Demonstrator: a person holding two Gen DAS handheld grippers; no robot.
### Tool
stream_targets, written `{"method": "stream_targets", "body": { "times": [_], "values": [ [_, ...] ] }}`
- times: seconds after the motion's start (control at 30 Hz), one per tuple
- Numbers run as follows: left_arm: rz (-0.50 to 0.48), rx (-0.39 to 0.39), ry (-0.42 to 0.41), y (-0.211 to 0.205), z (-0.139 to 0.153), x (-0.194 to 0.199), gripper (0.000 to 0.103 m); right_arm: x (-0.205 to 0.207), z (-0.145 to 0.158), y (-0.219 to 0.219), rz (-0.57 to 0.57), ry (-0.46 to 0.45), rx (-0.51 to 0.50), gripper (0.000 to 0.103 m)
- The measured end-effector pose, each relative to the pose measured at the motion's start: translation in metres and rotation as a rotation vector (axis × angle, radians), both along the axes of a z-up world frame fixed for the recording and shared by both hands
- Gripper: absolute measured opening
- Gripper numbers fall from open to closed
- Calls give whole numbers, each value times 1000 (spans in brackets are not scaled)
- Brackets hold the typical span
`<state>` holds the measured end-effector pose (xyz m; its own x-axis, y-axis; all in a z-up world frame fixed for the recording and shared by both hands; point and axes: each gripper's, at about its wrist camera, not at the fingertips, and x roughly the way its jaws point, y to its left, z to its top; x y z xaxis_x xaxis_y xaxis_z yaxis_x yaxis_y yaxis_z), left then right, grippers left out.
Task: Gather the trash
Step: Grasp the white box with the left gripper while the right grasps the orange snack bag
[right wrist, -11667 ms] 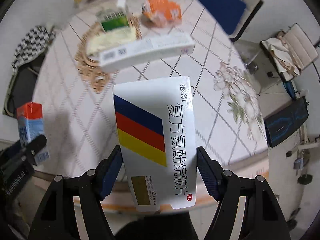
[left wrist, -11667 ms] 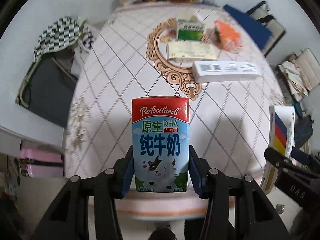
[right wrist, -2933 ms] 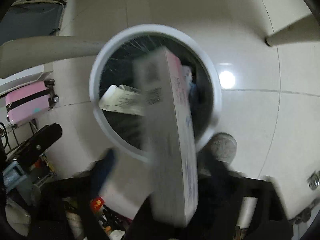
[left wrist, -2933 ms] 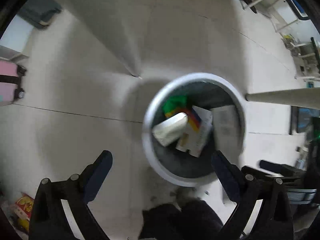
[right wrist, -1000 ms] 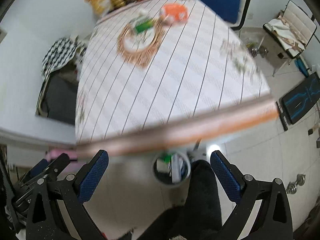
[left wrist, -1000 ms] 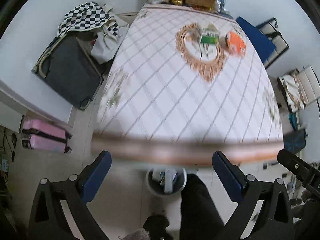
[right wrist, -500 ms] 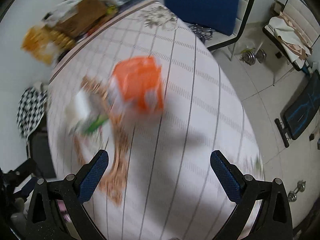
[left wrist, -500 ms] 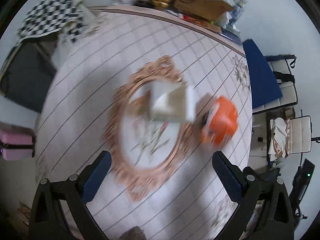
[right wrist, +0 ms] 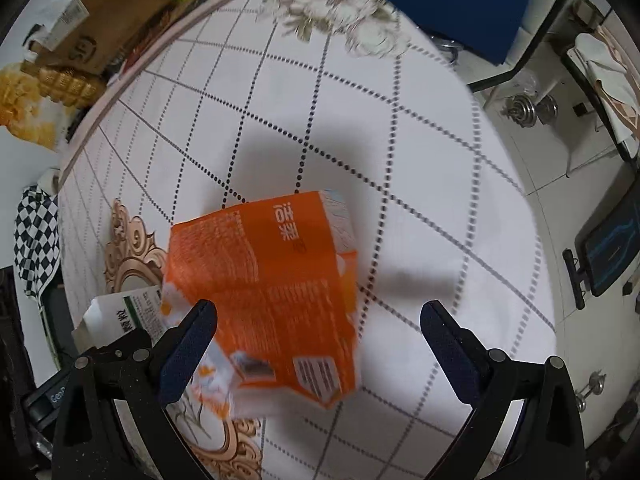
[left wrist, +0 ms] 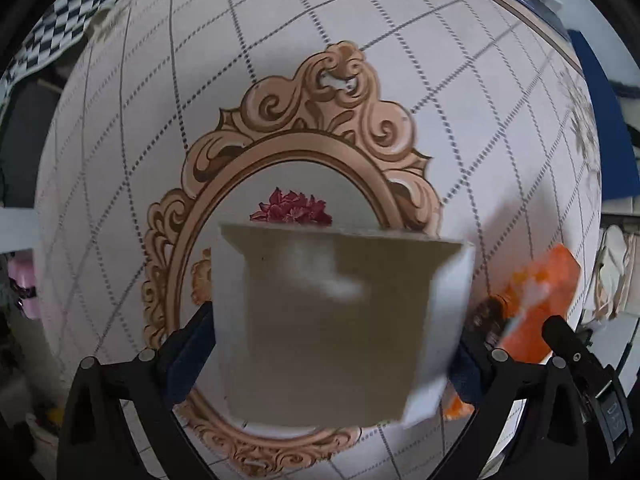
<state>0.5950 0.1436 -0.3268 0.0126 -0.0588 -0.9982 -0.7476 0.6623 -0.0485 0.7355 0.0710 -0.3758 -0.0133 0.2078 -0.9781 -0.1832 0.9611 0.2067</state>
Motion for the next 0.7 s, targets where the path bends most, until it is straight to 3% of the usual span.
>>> {"method": "stream_targets", "body": {
  "times": [0.07,0.1,0.23,0.27,0.33,0.5,0.7],
  "values": [
    [13,13,-12,3,-2,-7,85,0,-7,6,15,1,-5,101],
    [12,22,-23,3,0,-11,85,-1,-9,10,24,-7,-10,93],
    [-39,98,-37,-4,11,-20,84,-10,-15,19,71,-18,-22,53],
    [-52,117,-35,-6,13,-22,84,-12,-14,20,76,-26,-25,49],
    [-74,152,-35,-10,20,-27,84,-17,-12,23,92,-61,-41,23],
    [-129,228,-39,-27,37,-45,84,-30,0,26,130,-118,-28,11],
    [-159,289,-89,-56,66,-58,84,-55,31,31,226,-244,-62,9]
  ]
}}
